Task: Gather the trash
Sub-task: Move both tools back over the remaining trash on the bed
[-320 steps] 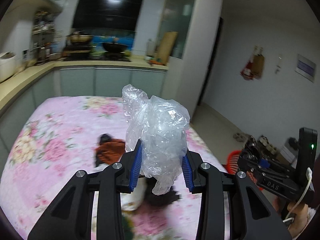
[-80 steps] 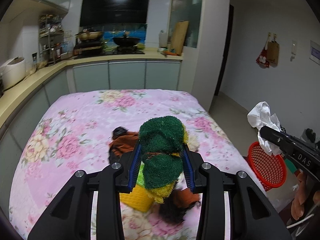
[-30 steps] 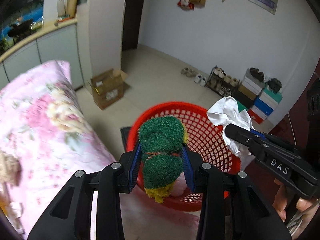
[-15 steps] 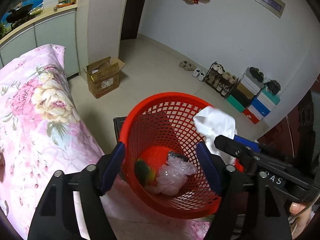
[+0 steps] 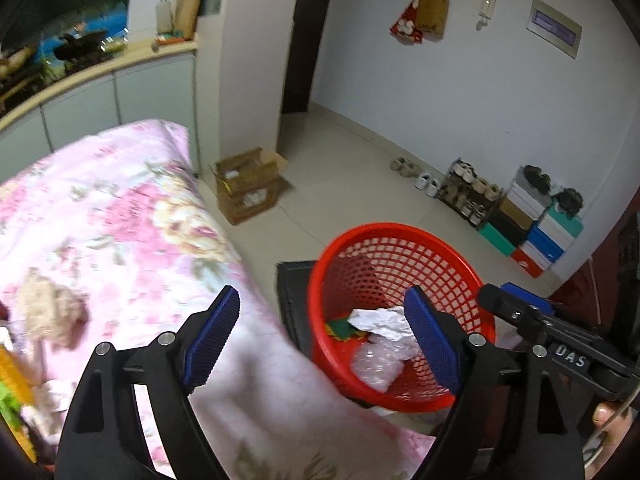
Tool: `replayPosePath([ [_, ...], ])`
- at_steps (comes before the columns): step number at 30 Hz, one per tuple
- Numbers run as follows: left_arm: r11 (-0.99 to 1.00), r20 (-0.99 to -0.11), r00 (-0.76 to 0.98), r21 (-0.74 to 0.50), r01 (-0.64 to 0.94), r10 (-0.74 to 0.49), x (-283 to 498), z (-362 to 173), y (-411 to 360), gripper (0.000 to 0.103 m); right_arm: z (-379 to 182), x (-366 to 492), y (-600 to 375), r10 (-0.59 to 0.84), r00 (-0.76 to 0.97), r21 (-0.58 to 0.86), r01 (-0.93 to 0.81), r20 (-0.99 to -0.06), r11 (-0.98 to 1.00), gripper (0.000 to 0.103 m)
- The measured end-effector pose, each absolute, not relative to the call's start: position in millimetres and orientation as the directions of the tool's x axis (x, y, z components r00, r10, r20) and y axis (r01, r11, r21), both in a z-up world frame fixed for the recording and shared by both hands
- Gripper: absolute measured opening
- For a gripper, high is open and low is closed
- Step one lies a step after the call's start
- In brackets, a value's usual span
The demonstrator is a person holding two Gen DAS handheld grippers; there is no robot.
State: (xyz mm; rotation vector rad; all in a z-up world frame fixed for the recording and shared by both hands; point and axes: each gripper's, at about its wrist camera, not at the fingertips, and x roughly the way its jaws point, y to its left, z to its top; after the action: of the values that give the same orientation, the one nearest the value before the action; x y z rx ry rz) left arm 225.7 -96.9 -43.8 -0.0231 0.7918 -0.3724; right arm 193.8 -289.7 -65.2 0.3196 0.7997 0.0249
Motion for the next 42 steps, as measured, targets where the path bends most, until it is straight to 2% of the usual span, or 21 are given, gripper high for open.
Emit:
replayPosePath([
  [3, 0.947, -0.667, 0.683, -0.121, 0.297, -0.299, 213.4, -34.0, -88.0, 0.083, -56.1, 184.8, -281.4, 0.142, 0.723, 0.274, 0.068, -0.677, 0.959, 0.051],
  [8, 0.960, -0.633, 0.730, -0.077, 0.270, -0.256, 193.7, -20.6, -77.5, 0.086, -41.4, 170.3, -268.9, 0.145, 0.761, 0.259, 0.031, -0.632, 0.965, 0.064],
  [18, 0.975, -0.599, 0.775, -0.048, 0.217, -0.202, 160.5, -4.2, -52.7, 0.087, -32.7, 155.1, -242.1, 0.190, 0.766, 0.261, -0.030, -0.614, 0.965, 0.065],
  [20, 0.978, -0.597, 0.779, -0.047, 0.205, -0.192, 154.1, -3.0, -45.6, 0.087, -30.4, 151.1, -238.4, 0.204, 0.774, 0.271, -0.043, -0.599, 0.962, 0.073],
  [26, 0.986, -0.591, 0.791, -0.060, 0.153, -0.159, 138.2, -0.6, -19.5, 0.087, -24.7, 143.8, -222.6, 0.225, 0.783, 0.268, -0.077, -0.580, 0.960, 0.076],
  [31, 0.993, -0.592, 0.797, -0.069, 0.094, -0.117, 124.3, 0.4, 6.4, 0.087, -21.5, 137.6, -206.7, 0.234, 0.798, 0.245, -0.112, -0.555, 0.963, 0.080],
  [37, 0.996, -0.595, 0.802, -0.085, 0.007, -0.057, 106.2, 5.2, 51.3, 0.087, -22.6, 136.3, -185.5, 0.276, 0.786, 0.242, -0.165, -0.554, 0.956, 0.081],
  [42, 0.987, -0.595, 0.802, -0.090, -0.135, 0.055, 91.8, 7.0, 112.7, 0.087, -22.9, 136.8, -163.9, 0.312, 0.768, 0.239, -0.211, -0.560, 0.948, 0.084],
])
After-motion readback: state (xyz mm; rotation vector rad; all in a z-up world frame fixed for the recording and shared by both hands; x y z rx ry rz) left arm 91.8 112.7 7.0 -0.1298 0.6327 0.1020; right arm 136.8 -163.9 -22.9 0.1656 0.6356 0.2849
